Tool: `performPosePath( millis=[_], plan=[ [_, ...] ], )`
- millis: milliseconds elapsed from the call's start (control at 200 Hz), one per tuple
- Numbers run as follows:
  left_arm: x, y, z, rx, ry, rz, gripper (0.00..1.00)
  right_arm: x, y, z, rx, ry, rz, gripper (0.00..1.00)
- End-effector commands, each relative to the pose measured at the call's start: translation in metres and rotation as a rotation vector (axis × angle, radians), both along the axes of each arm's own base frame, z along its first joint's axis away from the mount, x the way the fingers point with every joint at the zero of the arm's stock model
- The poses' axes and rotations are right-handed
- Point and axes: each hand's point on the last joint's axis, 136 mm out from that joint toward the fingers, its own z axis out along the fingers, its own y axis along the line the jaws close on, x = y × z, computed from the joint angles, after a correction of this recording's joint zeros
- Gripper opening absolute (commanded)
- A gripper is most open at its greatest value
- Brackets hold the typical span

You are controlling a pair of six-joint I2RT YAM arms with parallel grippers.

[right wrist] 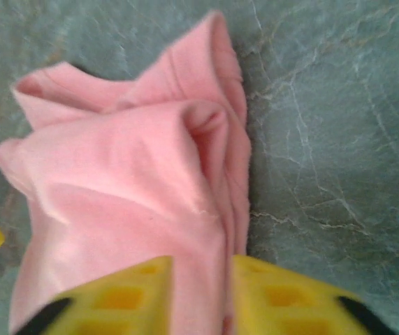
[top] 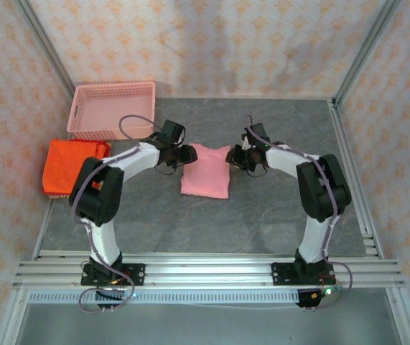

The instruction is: Fold and stack the t-shirts

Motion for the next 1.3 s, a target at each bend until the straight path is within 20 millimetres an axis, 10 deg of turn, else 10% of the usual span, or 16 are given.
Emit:
performPosePath(
  millis=[0, 215, 450, 1016, 1296],
  plan=[
    [-0.009, 0.023, 0.019, 0.095, -0.052, 0.02, 0.6, 0.006, -0.008, 0.027, -0.02, -0.095, -0.028, 0.5],
    [-0.025, 0.039, 0.016, 0.095, -0.05, -0.038, 0.98, -0.01, 0.005, 0.023, 0.024, -0.084, -0.04, 0.6],
    [-0.033, 0.057, 0.001, 0.13, -0.011, 0.0, 1.0, -0.028, 0.032, -0.002, 0.03, -0.024, 0.012, 0.56],
    [-0.045, 0.263, 0.061, 0.368, -0.107, 0.572, 1.0, -0.032, 0.063, -0.022, 0.084, 0.034, 0.067, 0.35],
    [-0.056, 0.367, 0.048, 0.322, -0.024, 0.925, 1.0, -0.038, 0.094, -0.026, 0.106, 0.049, 0.122, 0.34]
  ],
)
